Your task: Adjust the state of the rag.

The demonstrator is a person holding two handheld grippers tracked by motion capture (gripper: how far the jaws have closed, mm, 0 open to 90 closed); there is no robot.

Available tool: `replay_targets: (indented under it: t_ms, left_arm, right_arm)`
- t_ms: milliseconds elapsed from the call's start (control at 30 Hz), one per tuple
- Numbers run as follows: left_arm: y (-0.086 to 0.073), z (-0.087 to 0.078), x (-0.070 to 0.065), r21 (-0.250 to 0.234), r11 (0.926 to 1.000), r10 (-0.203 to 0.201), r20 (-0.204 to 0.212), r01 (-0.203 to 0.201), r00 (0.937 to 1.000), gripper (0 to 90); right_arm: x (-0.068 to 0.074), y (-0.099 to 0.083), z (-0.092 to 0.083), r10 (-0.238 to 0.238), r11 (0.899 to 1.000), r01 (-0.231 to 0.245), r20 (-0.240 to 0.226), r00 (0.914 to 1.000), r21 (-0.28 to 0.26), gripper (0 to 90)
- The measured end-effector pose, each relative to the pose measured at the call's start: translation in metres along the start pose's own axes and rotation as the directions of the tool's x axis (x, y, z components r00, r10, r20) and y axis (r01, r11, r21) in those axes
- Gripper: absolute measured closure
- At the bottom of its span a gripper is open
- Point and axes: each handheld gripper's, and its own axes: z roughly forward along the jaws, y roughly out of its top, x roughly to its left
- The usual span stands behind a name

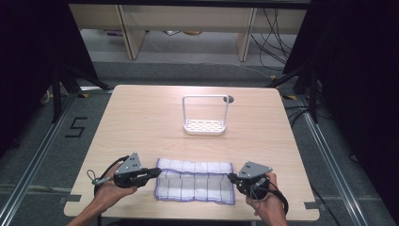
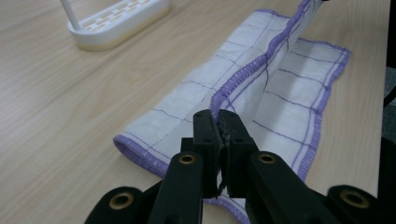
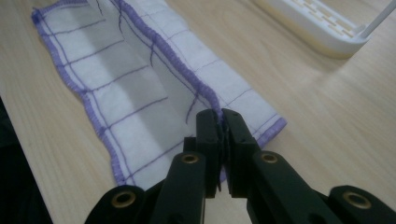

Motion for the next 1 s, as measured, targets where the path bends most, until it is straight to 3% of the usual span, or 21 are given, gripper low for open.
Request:
replay_targets:
  t_ms: [133,167,200,267,333,433,500,567,600,633,667,700,767,833,900,1000]
  left_arm:
    - [-0.008,0.003,-0.009,0.029,0.9991,0.031,0.009,-0.031,0.9995,85.8]
    - [-0.010,0.003,-0.012,0.026,0.9994,0.022,0.005,-0.022,0.9997,85.8]
    - [-0.012,0.003,-0.012,0.035,0.9984,0.044,-0.002,-0.044,0.9990,85.8]
    - [-0.014,0.003,-0.016,0.041,0.9987,0.032,0.011,-0.032,0.9994,85.7]
    - [-0.015,0.002,-0.018,0.057,0.9971,0.049,0.014,-0.050,0.9987,85.6]
    - [-0.021,0.003,-0.022,0.077,0.9946,0.068,0.021,-0.070,0.9974,84.8]
    - [-0.025,0.005,-0.024,0.078,0.9940,0.074,0.034,-0.076,0.9967,83.8]
    - [-0.029,0.006,-0.025,0.098,0.9925,0.070,0.035,-0.073,0.9969,81.7]
    - [-0.031,0.007,-0.027,0.093,0.9948,0.037,0.038,-0.040,0.9986,78.7]
    - [-0.031,0.006,-0.027,0.098,0.9935,0.053,0.046,-0.057,0.9975,73.1]
    - [-0.031,0.005,-0.026,0.115,0.9916,0.054,0.042,-0.058,0.9977,67.8]
    - [-0.030,0.004,-0.027,0.104,0.9940,0.029,0.031,-0.032,0.9991,61.9]
    - [-0.025,0.000,-0.027,0.059,0.9982,0.003,0.019,-0.004,0.9998,49.2]
    - [-0.020,-0.004,-0.025,0.037,0.9990,-0.024,0.002,0.024,0.9997,42.1]
    - [-0.014,-0.002,-0.017,0.004,0.9990,-0.044,-0.024,0.044,0.9987,37.6]
    - [-0.007,0.002,-0.004,0.007,0.9982,-0.058,-0.062,0.059,0.9964,35.1]
  right_arm:
    - [0.006,-0.008,0.001,-0.001,1.000,0.002,-0.010,0.9999,0.010,86.6]
    - [0.008,-0.009,0.000,0.005,1.000,-0.004,-0.018,0.9998,0.016,86.5]
    - [0.011,-0.011,-0.001,0.010,1.000,-0.009,-0.022,0.9997,0.025,86.5]
    - [0.016,-0.014,-0.001,-0.003,0.999,0.004,-0.024,0.9997,0.035,86.5]
    - [0.022,-0.018,0.001,-0.019,0.998,0.020,-0.014,0.9997,0.052,86.5]
    - [0.028,-0.023,0.002,-0.027,0.996,0.030,-0.035,0.9990,0.080,85.7]
    - [0.030,-0.026,0.003,-0.015,0.996,0.018,-0.036,0.9992,0.085,84.4]
    - [0.031,-0.028,0.004,-0.012,0.995,0.016,-0.048,0.9988,0.095,81.9]
    - [0.033,-0.030,0.004,-0.009,0.995,0.015,-0.059,0.9982,0.102,80.2]
    - [0.033,-0.031,0.004,-0.012,0.995,0.017,-0.055,0.9984,0.097,76.2]
    - [0.034,-0.031,0.003,0.001,0.996,0.004,-0.056,0.9984,0.091,68.7]
    - [0.035,-0.032,0.001,0.022,0.997,-0.019,-0.039,0.9990,0.072,61.4]
    - [0.031,-0.031,-0.004,0.054,0.998,-0.054,0.000,0.9985,0.012,55.2]
    - [0.026,-0.030,-0.011,0.136,0.990,-0.136,0.010,0.9906,-0.045,50.1]
    - [0.020,-0.030,-0.012,0.200,0.979,-0.199,0.039,0.9789,-0.046,47.5]
    - [0.016,-0.034,-0.006,0.246,0.969,-0.247,0.072,0.9666,0.007,44.9]
